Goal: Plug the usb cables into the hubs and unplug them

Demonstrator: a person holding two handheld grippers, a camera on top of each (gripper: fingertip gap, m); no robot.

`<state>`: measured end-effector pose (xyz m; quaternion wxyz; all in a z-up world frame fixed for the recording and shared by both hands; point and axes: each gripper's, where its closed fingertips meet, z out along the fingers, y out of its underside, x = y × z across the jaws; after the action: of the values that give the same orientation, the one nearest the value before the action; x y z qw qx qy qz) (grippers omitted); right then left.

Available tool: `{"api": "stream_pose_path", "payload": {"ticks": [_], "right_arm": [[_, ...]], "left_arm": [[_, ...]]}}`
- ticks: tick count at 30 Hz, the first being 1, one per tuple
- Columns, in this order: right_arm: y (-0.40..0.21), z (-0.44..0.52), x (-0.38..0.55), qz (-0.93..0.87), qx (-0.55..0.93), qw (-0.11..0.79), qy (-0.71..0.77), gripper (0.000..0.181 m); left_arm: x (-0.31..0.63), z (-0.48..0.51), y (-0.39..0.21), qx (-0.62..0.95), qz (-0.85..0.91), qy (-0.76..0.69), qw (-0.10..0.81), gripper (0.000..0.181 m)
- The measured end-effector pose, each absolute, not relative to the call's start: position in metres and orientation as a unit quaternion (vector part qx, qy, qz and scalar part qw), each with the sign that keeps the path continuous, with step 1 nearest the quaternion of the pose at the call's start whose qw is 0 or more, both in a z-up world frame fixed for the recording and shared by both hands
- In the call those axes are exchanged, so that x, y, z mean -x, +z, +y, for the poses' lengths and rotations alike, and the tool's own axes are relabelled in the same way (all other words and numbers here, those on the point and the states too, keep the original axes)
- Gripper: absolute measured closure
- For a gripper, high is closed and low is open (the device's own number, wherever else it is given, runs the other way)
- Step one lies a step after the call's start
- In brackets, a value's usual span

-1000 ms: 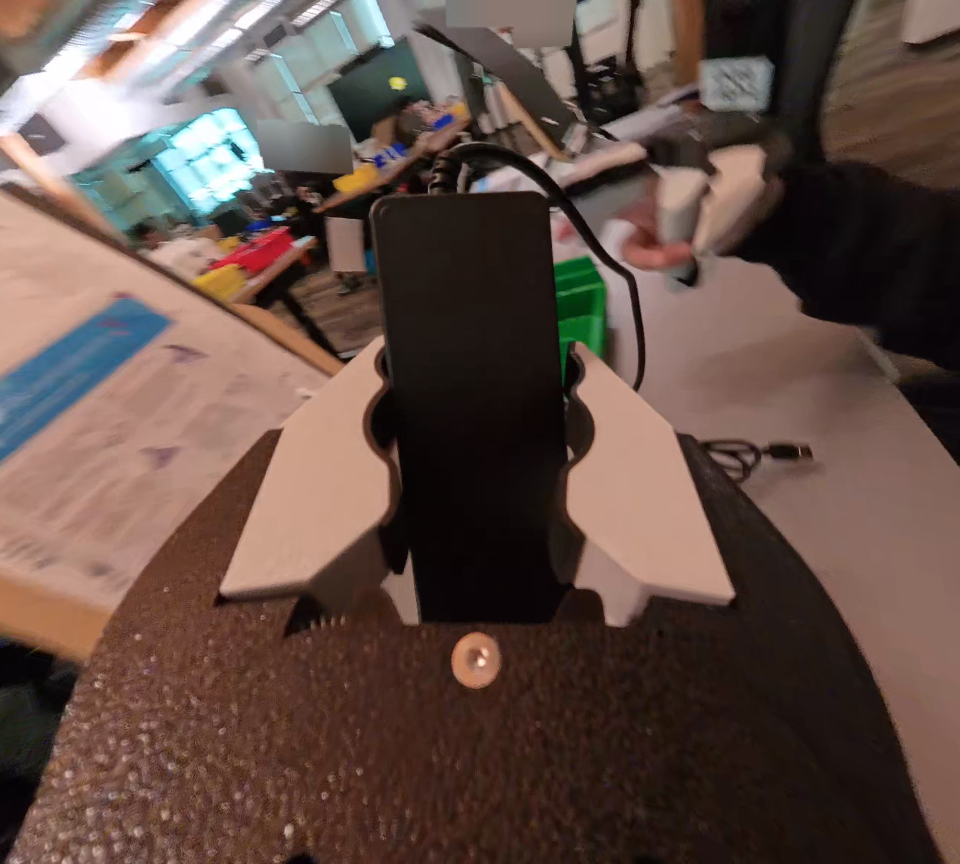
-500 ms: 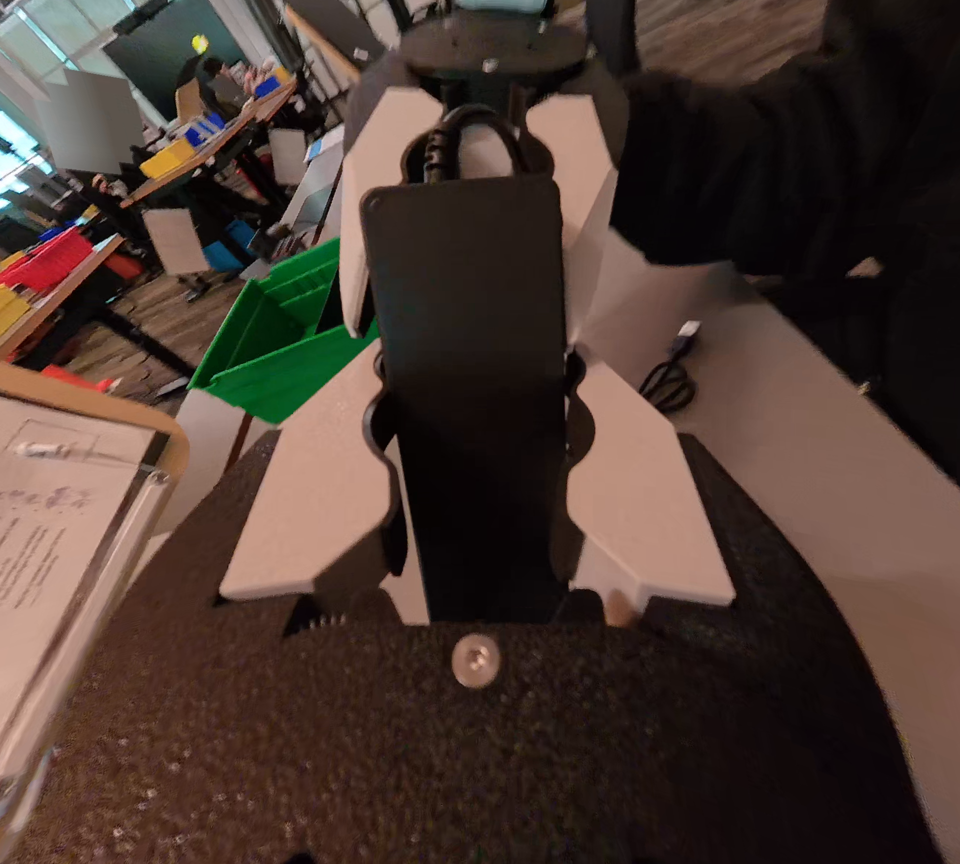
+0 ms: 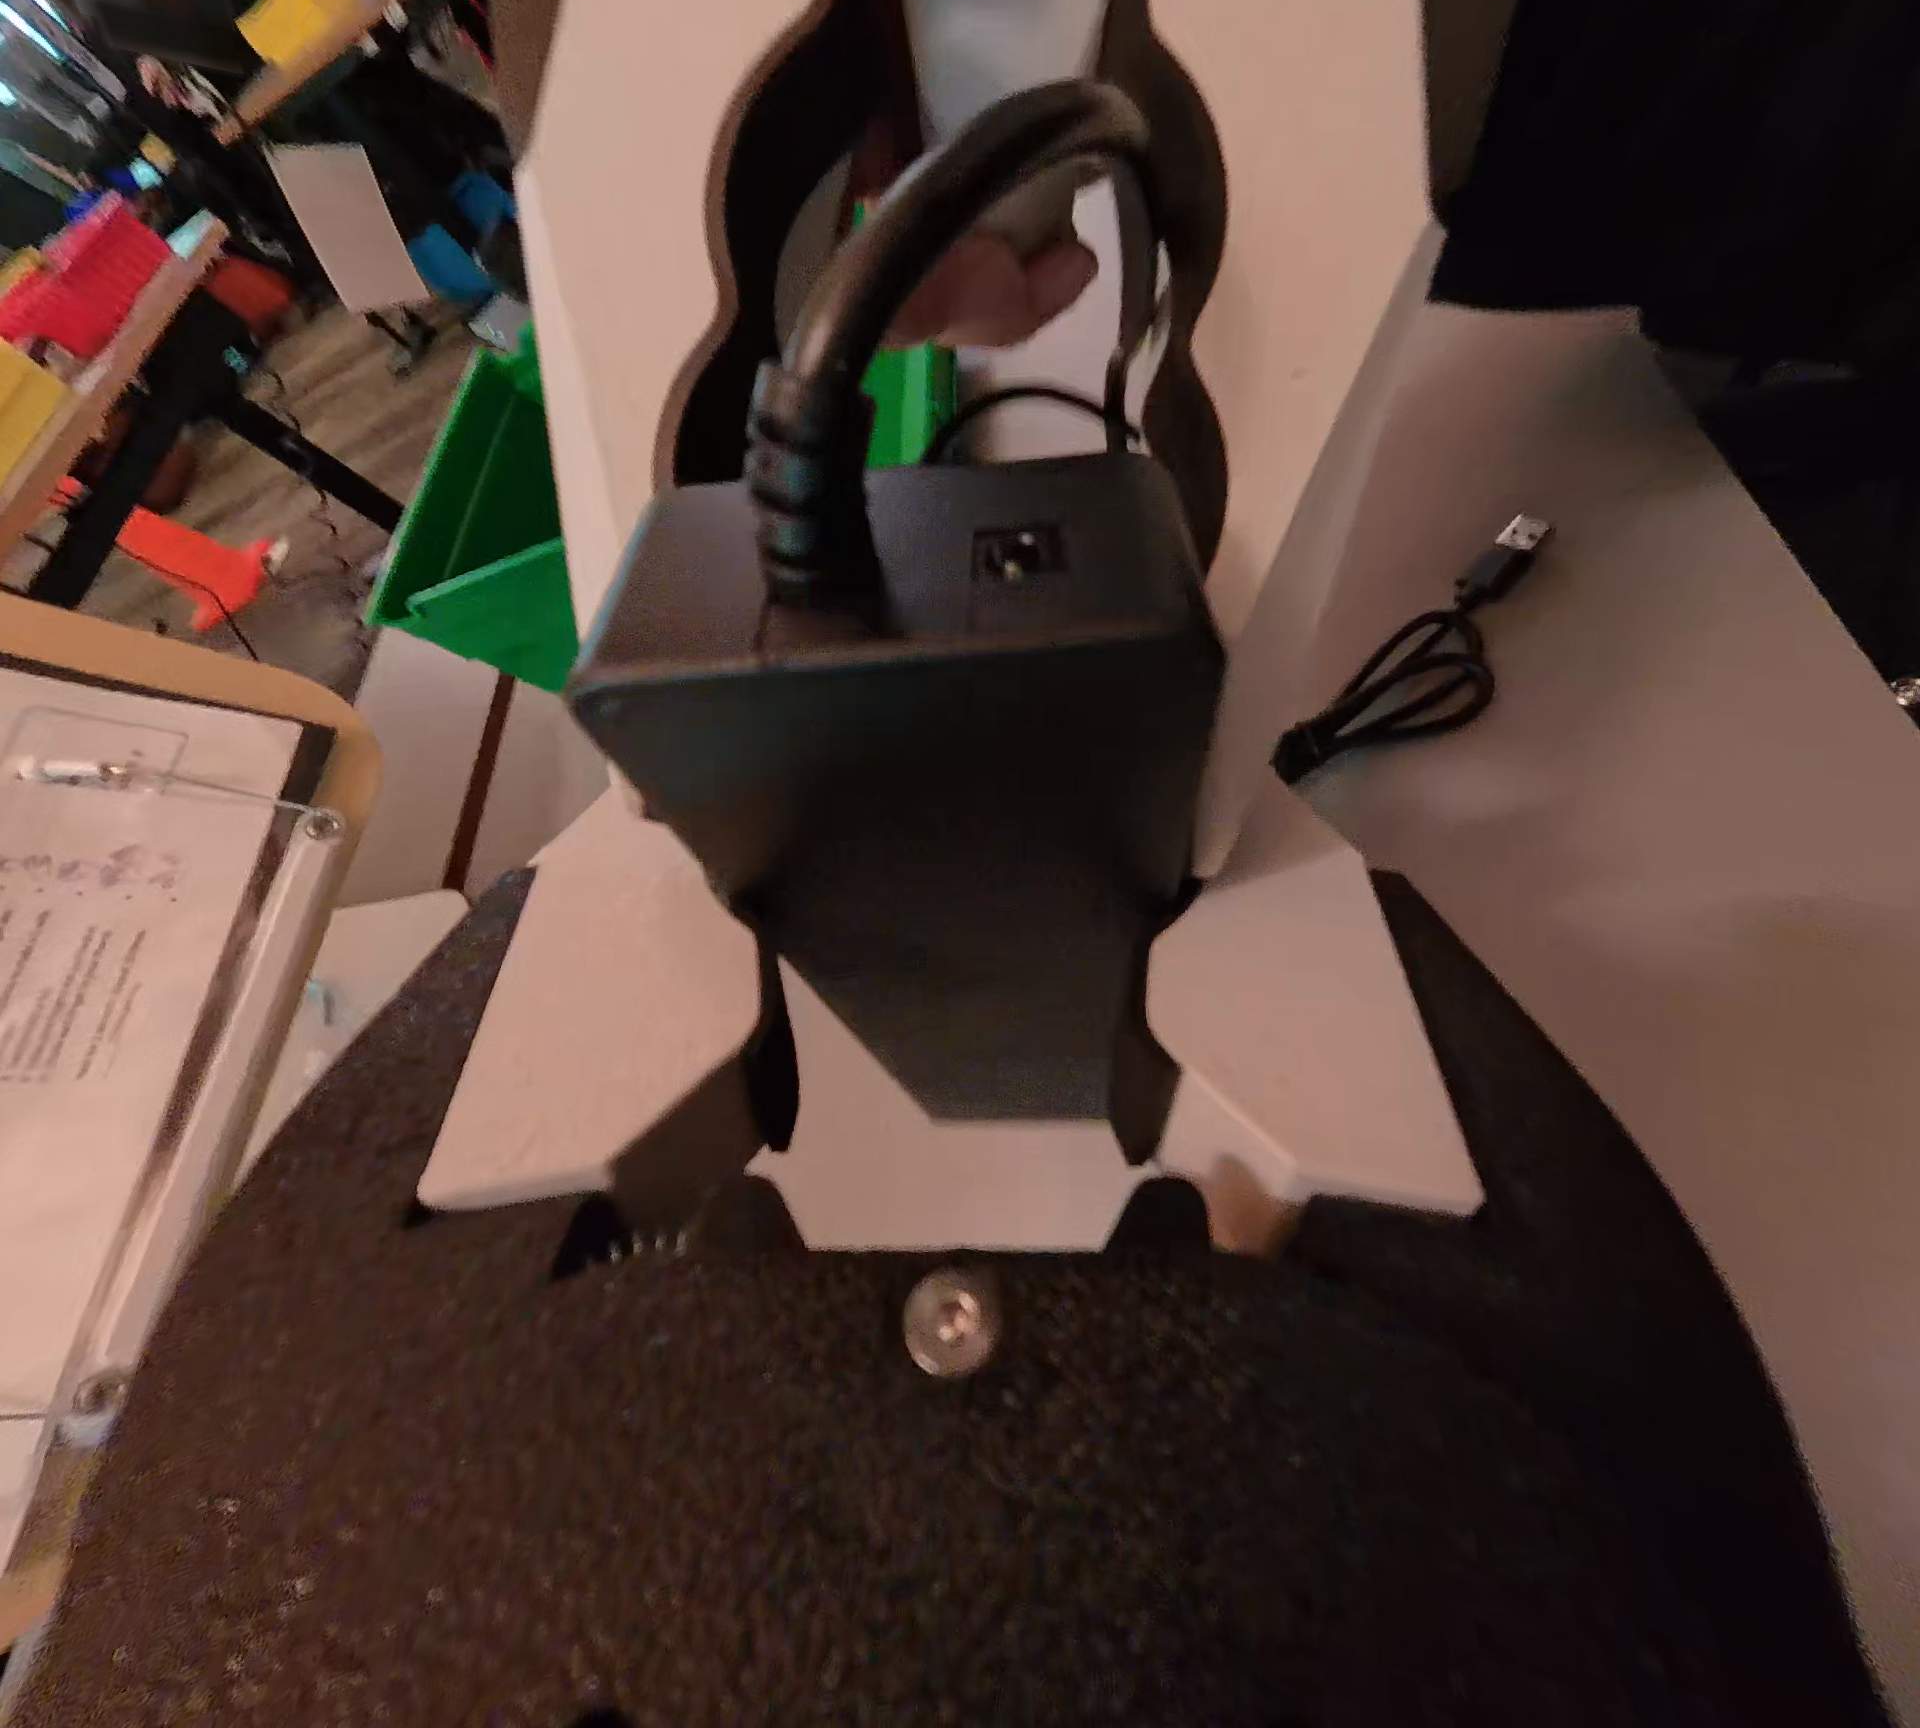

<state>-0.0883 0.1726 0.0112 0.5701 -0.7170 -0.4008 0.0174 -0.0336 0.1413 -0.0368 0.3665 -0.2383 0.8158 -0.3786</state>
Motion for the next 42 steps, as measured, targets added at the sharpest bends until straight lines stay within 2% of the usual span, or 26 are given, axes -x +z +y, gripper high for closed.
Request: {"api": "stream_pose_path", "payload": {"ticks": [6, 12, 14, 16, 20, 24, 33, 42], "right_arm": [[0.015, 0.178, 0.082, -0.382, 0.709, 0.593, -0.017, 0.125], [0.045, 0.157, 0.045, -0.299, 0.695, 0.652, 0.055, 0.116], [0.047, 0.158, 0.029, -0.261, 0.703, 0.653, 0.105, 0.127], [0.037, 0.167, 0.024, -0.262, 0.721, 0.63, 0.12, 0.128], [0.001, 0.196, 0.024, -0.307, 0.765, 0.562, 0.067, 0.131], [0.009, 0.217, 0.023, -0.272, 0.754, 0.591, 0.092, 0.146], [0.03, 0.25, 0.003, -0.227, 0.71, 0.651, 0.144, 0.157], [0.005, 0.274, 0.002, -0.261, 0.731, 0.609, 0.165, 0.164]], "left_arm": [[0.027, 0.146, -0.05, 0.26, 0.812, -0.397, 0.338, 0.115], [0.026, 0.16, -0.047, 0.278, 0.775, -0.465, 0.326, 0.116], [0.025, 0.167, -0.044, 0.277, 0.768, -0.478, 0.324, 0.116], [0.022, 0.171, -0.042, 0.273, 0.764, -0.49, 0.32, 0.116], [0.009, 0.174, -0.034, 0.267, 0.741, -0.532, 0.312, 0.116], [-0.003, 0.186, -0.021, 0.261, 0.734, -0.534, 0.329, 0.116], [-0.018, 0.215, -0.005, 0.273, 0.731, -0.528, 0.336, 0.116], [-0.031, 0.232, -0.017, 0.295, 0.711, -0.55, 0.323, 0.116]]}}
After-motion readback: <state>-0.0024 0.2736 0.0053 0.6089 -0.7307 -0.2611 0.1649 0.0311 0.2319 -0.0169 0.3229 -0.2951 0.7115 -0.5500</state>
